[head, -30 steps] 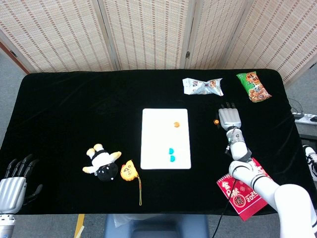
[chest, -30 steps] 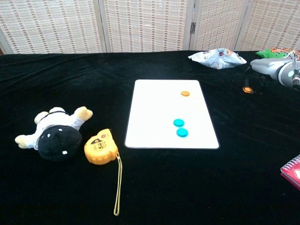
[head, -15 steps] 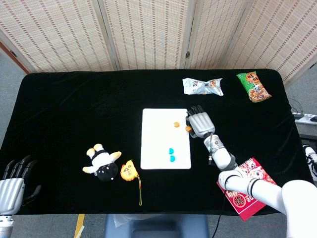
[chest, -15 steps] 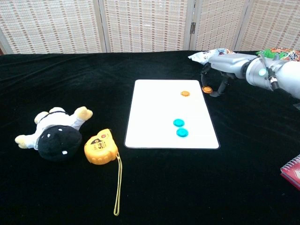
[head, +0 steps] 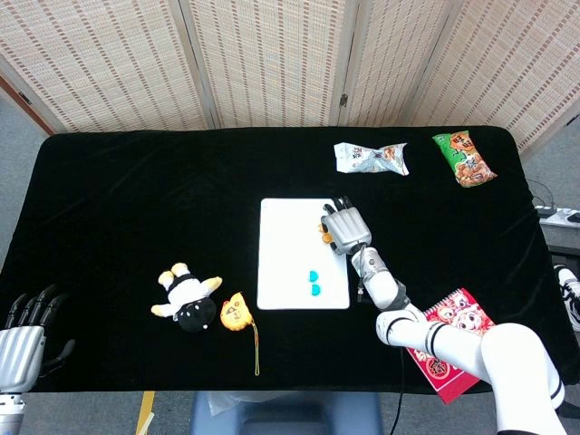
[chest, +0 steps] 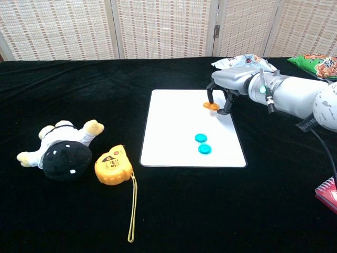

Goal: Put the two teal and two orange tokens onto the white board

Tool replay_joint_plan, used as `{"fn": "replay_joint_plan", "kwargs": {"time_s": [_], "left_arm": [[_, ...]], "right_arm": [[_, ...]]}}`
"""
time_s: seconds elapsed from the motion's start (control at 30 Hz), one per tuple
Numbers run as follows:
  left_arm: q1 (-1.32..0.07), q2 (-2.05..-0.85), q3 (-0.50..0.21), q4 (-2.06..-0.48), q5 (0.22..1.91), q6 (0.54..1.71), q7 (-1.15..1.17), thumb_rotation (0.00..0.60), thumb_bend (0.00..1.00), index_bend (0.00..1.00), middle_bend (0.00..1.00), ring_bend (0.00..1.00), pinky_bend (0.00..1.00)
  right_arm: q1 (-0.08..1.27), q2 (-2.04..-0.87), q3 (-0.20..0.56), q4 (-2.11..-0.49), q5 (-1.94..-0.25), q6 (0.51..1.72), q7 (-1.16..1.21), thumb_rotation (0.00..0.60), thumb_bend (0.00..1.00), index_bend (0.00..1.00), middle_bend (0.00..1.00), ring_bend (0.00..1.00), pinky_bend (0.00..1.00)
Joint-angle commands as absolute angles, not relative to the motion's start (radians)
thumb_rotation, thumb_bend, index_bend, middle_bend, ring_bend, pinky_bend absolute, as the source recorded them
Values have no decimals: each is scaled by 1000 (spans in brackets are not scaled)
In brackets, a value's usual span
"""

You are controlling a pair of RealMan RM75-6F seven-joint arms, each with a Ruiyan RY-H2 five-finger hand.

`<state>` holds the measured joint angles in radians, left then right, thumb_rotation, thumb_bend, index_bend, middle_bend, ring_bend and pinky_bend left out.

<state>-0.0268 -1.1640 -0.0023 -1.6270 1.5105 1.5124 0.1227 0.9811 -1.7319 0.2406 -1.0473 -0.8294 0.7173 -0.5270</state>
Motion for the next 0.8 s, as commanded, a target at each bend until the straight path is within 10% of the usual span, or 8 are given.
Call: {"fn": "replay_joint_plan", "kwargs": {"time_s": [0.03,0.8], "left_arm": [[-26,-1164,-3,-1625,1508,1512,121,600,363,172,95,134,0],[-25,-1170,-4,-1613,1506,1510,113,600,364,171,94,133,0]], "right_arm": [[986,-1738,238,-1040,-824,718,-532,600,270,466,141,6,0],[996,-1738,215,-1037,-820,722,-531,600,270,336,134,5,0]]}}
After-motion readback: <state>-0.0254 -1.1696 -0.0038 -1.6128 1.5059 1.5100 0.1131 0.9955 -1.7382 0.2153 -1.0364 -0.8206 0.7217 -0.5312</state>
